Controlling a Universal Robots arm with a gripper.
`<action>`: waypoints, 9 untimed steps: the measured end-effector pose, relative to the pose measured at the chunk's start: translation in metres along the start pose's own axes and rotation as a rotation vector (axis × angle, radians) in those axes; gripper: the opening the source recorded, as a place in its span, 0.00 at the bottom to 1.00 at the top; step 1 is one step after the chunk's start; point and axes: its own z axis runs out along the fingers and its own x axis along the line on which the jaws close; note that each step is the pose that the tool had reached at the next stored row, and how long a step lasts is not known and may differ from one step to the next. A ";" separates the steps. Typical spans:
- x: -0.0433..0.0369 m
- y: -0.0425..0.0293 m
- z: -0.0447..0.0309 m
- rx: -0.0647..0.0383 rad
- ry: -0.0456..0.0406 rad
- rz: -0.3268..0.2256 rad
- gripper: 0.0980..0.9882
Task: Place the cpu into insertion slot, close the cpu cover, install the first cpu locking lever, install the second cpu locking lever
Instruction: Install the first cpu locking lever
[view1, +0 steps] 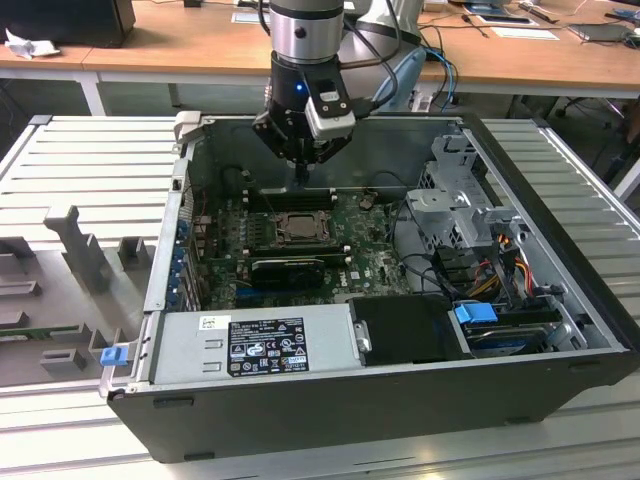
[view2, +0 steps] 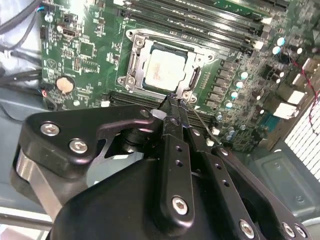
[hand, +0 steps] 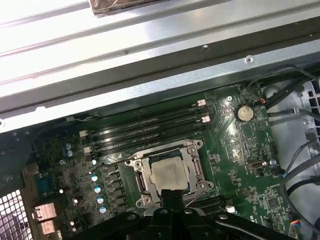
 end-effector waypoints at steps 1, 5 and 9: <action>0.0000 0.0000 0.0000 0.000 0.0002 -0.016 0.01; 0.0000 0.0000 0.0000 -0.002 0.0014 -0.095 0.01; 0.0000 0.0000 0.0000 -0.004 0.0037 -0.238 0.01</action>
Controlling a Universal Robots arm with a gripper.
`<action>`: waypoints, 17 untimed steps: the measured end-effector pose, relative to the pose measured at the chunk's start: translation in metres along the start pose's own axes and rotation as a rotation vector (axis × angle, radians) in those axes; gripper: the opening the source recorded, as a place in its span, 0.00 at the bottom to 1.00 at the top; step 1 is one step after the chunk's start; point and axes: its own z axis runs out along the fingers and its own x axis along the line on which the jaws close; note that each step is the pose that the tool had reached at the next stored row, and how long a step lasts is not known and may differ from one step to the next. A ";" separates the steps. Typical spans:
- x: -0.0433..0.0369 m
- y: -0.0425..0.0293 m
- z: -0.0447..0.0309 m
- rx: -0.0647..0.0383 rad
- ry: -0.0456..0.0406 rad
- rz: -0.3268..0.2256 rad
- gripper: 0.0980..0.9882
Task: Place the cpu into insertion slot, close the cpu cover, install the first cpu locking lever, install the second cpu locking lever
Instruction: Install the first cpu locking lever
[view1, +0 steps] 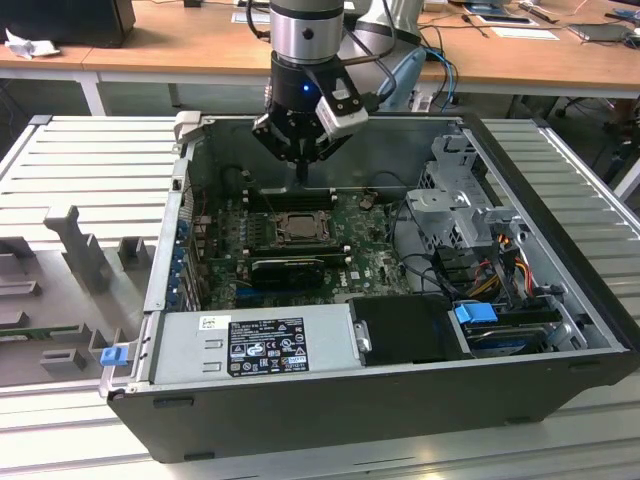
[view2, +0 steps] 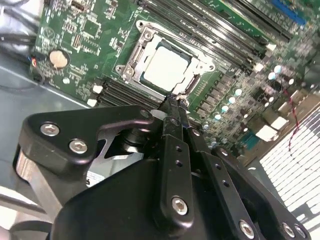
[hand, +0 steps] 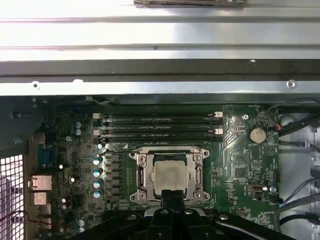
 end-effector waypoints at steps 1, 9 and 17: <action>0.0000 0.0000 0.0000 -0.001 0.0006 -0.042 0.01; 0.0103 -0.0002 0.0001 -0.006 0.0006 -0.055 0.01; 0.0252 -0.0002 0.0007 -0.008 0.0006 -0.055 0.01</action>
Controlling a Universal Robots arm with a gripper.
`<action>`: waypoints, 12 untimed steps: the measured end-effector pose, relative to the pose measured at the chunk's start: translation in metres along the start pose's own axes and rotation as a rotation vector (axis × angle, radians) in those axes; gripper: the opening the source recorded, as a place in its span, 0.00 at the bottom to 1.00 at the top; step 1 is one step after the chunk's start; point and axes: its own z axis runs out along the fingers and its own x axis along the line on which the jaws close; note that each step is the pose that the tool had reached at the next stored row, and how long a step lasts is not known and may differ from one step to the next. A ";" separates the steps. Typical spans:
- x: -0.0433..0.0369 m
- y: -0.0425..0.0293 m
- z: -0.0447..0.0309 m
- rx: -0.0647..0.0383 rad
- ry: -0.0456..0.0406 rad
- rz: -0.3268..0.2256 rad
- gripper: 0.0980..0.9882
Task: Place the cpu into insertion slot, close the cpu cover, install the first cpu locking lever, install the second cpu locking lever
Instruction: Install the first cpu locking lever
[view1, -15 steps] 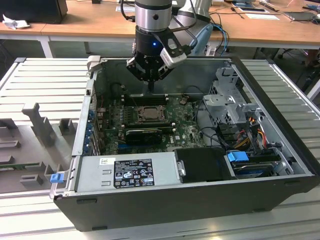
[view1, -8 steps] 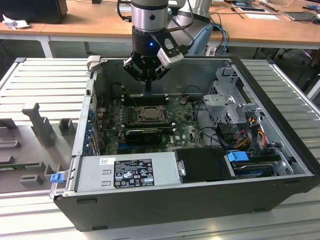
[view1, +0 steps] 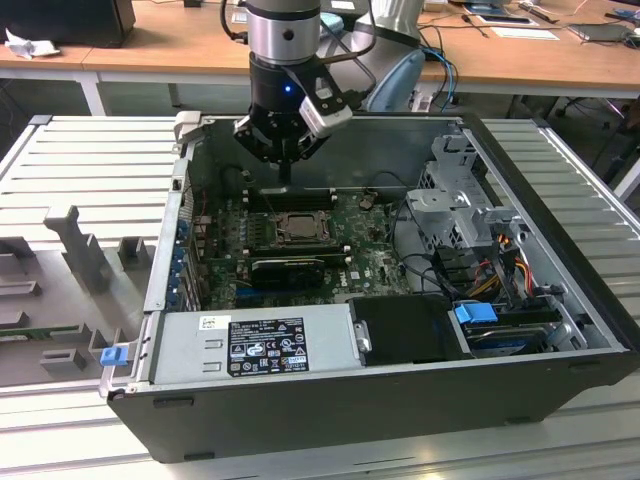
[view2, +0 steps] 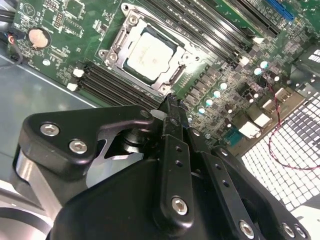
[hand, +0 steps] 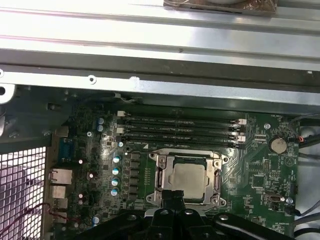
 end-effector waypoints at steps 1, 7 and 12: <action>0.0011 0.0001 0.0001 0.000 0.0000 0.000 0.01; 0.0183 0.0011 0.0018 0.000 0.0000 0.000 0.01; 0.0240 0.0012 0.0120 -0.004 -0.0002 0.000 0.01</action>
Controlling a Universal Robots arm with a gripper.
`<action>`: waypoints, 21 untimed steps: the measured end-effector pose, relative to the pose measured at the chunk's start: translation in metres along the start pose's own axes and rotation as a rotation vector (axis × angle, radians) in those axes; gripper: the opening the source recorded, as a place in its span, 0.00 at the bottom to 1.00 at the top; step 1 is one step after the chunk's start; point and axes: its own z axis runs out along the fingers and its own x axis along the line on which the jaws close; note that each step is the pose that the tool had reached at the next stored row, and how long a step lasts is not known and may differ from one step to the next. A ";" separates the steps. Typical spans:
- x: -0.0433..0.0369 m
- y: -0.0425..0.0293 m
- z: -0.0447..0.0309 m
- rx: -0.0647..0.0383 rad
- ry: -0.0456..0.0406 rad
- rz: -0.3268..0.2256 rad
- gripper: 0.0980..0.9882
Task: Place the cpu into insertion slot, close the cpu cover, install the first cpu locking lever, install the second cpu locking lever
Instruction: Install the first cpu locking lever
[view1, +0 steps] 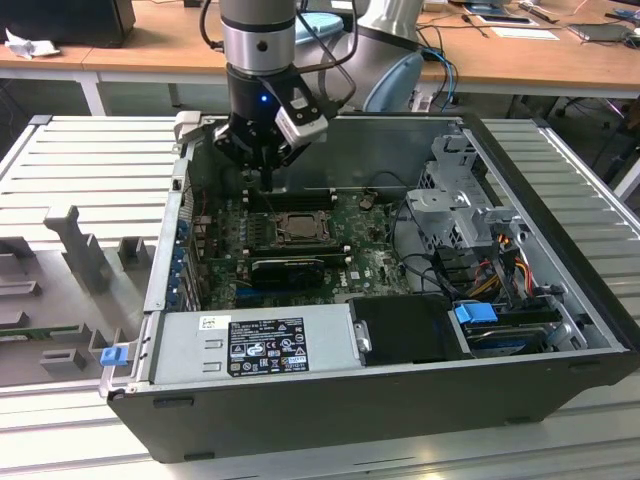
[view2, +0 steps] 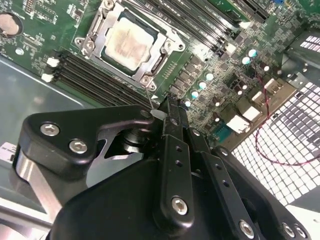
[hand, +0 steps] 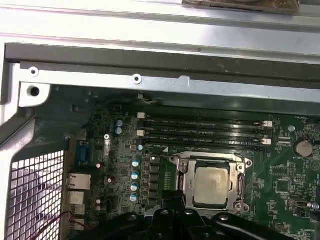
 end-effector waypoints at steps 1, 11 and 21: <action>0.0003 0.0000 0.0011 -0.001 0.0000 0.000 0.01; 0.0062 0.0001 0.0058 -0.010 -0.0005 0.000 0.01; 0.0231 0.0014 0.0126 -0.011 0.0001 0.000 0.01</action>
